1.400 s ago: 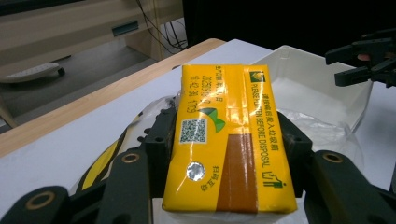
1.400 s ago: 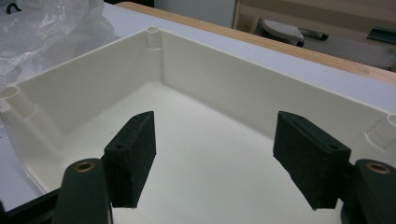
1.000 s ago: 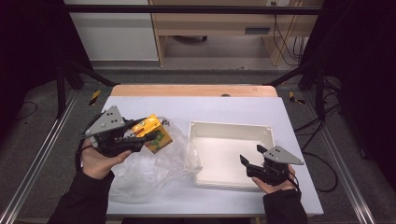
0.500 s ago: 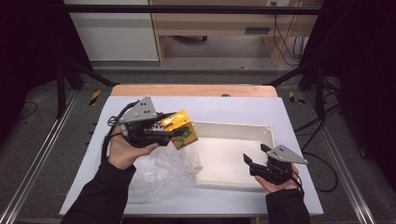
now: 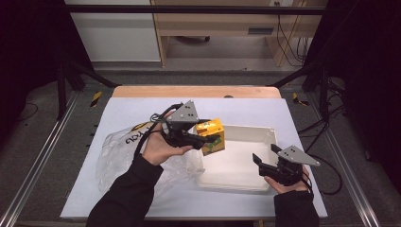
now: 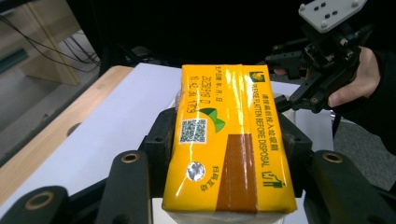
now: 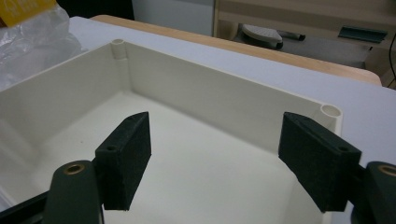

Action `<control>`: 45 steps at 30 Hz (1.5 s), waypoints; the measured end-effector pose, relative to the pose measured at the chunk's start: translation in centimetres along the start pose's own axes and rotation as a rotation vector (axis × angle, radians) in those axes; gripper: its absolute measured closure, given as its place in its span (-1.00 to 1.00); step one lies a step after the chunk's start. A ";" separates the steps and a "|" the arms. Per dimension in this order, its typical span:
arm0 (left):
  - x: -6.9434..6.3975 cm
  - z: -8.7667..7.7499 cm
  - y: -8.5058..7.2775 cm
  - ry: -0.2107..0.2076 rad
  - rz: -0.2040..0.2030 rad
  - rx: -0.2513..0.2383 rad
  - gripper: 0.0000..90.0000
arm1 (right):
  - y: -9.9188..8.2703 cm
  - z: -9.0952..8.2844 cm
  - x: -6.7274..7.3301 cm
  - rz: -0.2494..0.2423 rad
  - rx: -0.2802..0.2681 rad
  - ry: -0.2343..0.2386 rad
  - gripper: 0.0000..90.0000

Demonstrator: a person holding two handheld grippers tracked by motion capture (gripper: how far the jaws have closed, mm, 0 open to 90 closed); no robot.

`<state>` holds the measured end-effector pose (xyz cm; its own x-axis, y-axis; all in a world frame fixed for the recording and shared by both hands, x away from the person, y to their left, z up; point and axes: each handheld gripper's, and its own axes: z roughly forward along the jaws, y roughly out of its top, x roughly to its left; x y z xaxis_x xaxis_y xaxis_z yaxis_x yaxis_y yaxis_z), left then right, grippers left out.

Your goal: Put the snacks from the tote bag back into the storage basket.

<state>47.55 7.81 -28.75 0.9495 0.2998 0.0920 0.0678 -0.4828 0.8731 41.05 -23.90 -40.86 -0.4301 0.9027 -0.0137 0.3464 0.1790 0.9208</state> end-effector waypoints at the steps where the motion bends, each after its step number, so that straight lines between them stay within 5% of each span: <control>1: 0.0 0.9 -0.1 -0.015 0.007 0.015 0.12 | 0.0 0.0 -0.1 0.001 -0.001 0.000 -0.43; 16: 1.0 4.6 -2.3 -0.107 0.035 0.099 0.12 | -0.1 0.0 -0.3 -0.002 -0.003 -0.008 -0.44; 45: 1.7 6.3 -7.2 -0.188 0.060 0.177 0.12 | -0.3 0.3 -0.2 -0.010 0.007 -0.007 -0.44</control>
<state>50.59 6.59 -37.92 0.9926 0.1162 0.0355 0.0470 -0.6365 0.7698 41.27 -24.02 -41.19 -0.4278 0.9035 -0.0259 0.3475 0.1909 0.9180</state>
